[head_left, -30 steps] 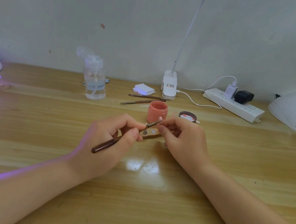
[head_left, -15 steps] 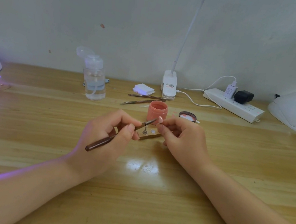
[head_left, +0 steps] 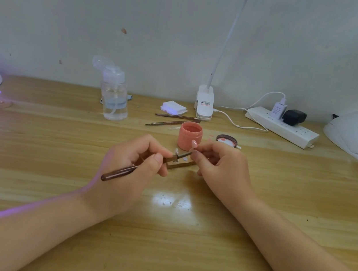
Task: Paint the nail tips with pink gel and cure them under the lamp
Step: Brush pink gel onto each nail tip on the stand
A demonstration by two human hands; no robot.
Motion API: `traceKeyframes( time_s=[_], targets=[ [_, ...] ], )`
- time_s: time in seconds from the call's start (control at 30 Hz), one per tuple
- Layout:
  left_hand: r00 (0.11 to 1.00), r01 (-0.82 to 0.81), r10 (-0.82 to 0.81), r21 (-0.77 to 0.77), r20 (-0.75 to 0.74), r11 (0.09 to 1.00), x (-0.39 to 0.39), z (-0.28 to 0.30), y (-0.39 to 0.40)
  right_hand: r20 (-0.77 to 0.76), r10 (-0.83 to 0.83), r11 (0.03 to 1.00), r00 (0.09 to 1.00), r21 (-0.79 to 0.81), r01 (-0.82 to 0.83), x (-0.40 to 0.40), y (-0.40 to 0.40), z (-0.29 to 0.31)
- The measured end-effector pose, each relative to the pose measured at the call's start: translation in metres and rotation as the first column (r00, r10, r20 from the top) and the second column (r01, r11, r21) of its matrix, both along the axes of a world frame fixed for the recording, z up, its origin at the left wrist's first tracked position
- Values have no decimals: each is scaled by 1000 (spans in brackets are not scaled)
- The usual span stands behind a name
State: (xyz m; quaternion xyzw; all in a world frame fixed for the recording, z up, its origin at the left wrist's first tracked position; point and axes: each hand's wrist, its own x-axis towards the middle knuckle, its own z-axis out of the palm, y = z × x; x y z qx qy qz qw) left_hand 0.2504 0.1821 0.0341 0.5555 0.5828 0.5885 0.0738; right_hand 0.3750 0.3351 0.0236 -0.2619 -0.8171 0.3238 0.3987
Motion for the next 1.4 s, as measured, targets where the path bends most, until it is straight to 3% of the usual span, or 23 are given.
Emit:
traceKeyframes(
  time_s=[0.13,0.27,0.4,0.53,0.83,0.9,1.03,1.2,1.4],
  targets=[
    [991,-56,49,53,127,997,-1,15,11,11,-7,1000,1000,-2,7,0,2,-2],
    [976,-177,175,3,132,984,-13,41,36,16,-10,1000,1000,2,10,-1,3,-4],
    [952,-306,299,-153,-67,940,-25,73,69,15,-12,1000,1000,-1,12,-3,4,-5],
    [933,-327,250,-322,-260,888,-29,96,103,4,-9,1000,1000,-7,9,-3,3,-6],
    [936,-326,156,-607,-316,725,-29,80,137,3,1,1000,1000,-1,-1,-3,1,-5],
    [942,-327,214,-568,-257,755,-34,79,136,3,1,1000,1000,8,-1,-3,1,-4],
    [936,-294,349,-434,52,852,-48,79,127,13,-2,1000,1000,19,1,-3,2,-5],
    [799,-280,415,-341,435,897,-60,65,113,29,-10,999,1000,35,9,-3,3,-6],
    [721,-298,446,-344,530,890,-70,47,101,35,-24,999,999,40,22,-2,2,-5]
  ],
)
